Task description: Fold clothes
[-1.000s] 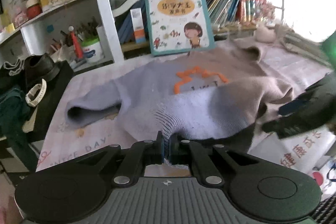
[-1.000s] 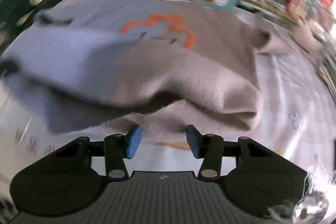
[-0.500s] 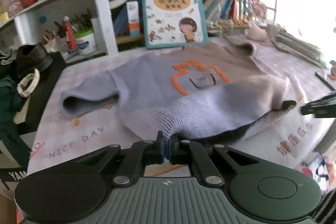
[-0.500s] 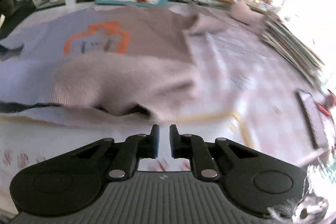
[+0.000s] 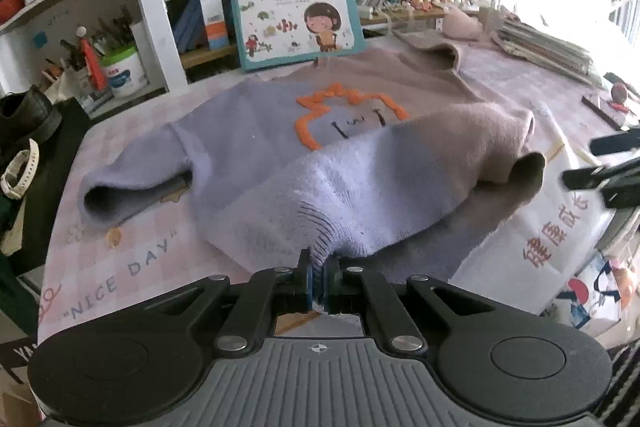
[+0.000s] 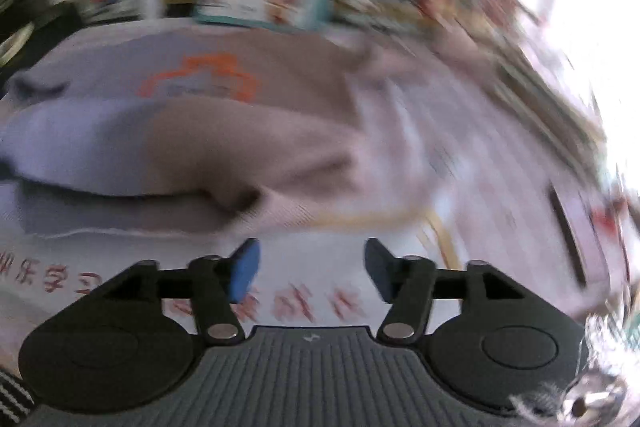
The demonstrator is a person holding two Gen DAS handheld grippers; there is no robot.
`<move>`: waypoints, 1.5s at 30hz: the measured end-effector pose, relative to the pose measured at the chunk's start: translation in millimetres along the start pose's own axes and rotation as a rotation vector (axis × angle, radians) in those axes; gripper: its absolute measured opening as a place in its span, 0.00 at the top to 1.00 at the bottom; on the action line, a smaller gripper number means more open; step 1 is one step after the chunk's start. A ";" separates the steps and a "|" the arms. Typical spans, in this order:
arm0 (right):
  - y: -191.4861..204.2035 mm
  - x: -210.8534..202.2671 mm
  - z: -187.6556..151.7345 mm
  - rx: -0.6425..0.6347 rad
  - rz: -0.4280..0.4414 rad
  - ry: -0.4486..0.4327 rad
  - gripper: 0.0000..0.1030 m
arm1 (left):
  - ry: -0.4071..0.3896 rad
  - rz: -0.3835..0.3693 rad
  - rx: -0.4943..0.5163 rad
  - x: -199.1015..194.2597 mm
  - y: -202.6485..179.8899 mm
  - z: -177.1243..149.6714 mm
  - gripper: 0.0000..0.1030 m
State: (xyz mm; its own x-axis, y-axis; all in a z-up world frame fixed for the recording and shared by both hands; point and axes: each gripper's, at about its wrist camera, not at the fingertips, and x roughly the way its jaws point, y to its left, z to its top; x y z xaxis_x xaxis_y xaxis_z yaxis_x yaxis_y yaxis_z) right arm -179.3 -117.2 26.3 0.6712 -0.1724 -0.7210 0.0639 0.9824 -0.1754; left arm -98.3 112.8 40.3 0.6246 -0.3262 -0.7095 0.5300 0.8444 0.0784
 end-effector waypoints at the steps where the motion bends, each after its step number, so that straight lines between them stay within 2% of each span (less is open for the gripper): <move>1: 12.0 6.5 4.0 -0.072 -0.023 -0.007 0.27 | -0.006 0.003 -0.005 -0.4 0.1 0.8 0.96; 4: 38.8 36.4 7.1 -0.233 -0.102 -0.009 0.21 | -0.019 0.013 -0.016 -1.3 -1.8 2.9 0.96; 9: 56.4 72.6 9.6 -0.317 -0.178 -0.025 0.22 | -0.029 0.029 -0.006 -1.2 -7.5 3.9 0.96; 12: 39.8 80.6 16.4 -0.273 -0.291 -0.049 0.24 | -0.028 0.029 -0.014 -2.9 -5.6 3.0 0.96; 15: 8.7 50.7 15.1 -0.138 -0.325 -0.058 0.24 | -0.025 0.033 -0.010 -5.0 -3.0 0.1 0.96; 19: -28.5 11.9 -9.7 -0.040 -0.372 -0.008 0.24 | -0.002 0.028 -0.009 -5.7 1.7 -7.0 0.95; 21: -41.4 3.6 -19.7 0.001 -0.357 0.037 0.24 | 0.012 0.021 -0.011 -5.5 3.5 -10.8 0.95; 24: -42.4 -1.1 -26.5 0.018 -0.265 0.051 0.23 | 0.026 0.011 -0.001 -4.0 3.5 -14.0 0.95; 27: -24.7 -4.0 -25.7 -0.074 -0.183 0.015 0.23 | 0.025 0.015 0.001 -4.6 3.3 -13.9 0.95; 30: -4.4 3.0 -21.3 -0.208 -0.157 -0.021 0.24 | 0.023 0.021 -0.005 -7.0 2.5 -13.4 0.95; 32: 0.8 13.0 -17.8 -0.242 -0.144 -0.011 0.25 | 0.021 0.025 -0.008 -8.6 1.9 -13.1 0.94; 35: -13.2 17.8 -10.7 -0.108 -0.089 0.011 0.26 | 0.026 -0.001 -0.015 -19.1 1.3 -18.9 0.90; 37: -27.2 21.6 -8.9 -0.001 -0.070 0.034 0.28 | 0.059 0.004 0.002 -21.6 1.2 -26.7 0.90; 38: -35.4 25.9 -9.1 0.052 -0.061 0.057 0.30 | 0.081 -0.003 0.004 -21.9 1.5 -30.8 0.90; 40: -53.4 36.9 -9.7 0.183 -0.030 0.112 0.40 | 0.127 -0.017 0.008 -22.4 2.3 -39.2 0.90; 41: -63.8 43.5 -10.7 0.268 -0.008 0.145 0.42 | 0.130 -0.059 -0.036 -25.3 6.8 -40.0 0.90; 42: -74.1 49.4 -12.6 0.361 0.017 0.179 0.47 | 0.132 -0.102 -0.082 -28.2 11.5 -40.7 0.87; 43: -80.7 51.4 -16.1 0.437 0.036 0.199 0.52 | 0.134 -0.145 -0.128 -31.2 16.2 -41.4 0.79; 44: -87.5 52.9 -20.3 0.514 0.058 0.213 0.54 | 0.123 -0.187 -0.199 -33.1 23.2 -40.5 0.71; 45: -94.6 55.4 -22.8 0.580 0.084 0.223 0.56 | 0.111 -0.229 -0.272 -35.0 30.2 -39.7 0.55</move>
State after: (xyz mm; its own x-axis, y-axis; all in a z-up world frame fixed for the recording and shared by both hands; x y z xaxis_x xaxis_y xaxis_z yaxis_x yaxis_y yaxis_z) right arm -165.0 -221.3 -12.3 0.5250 -0.0426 -0.8500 0.4499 0.8617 0.2347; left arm -126.9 166.5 39.7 0.4336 -0.4846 -0.7597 0.4676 0.8417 -0.2699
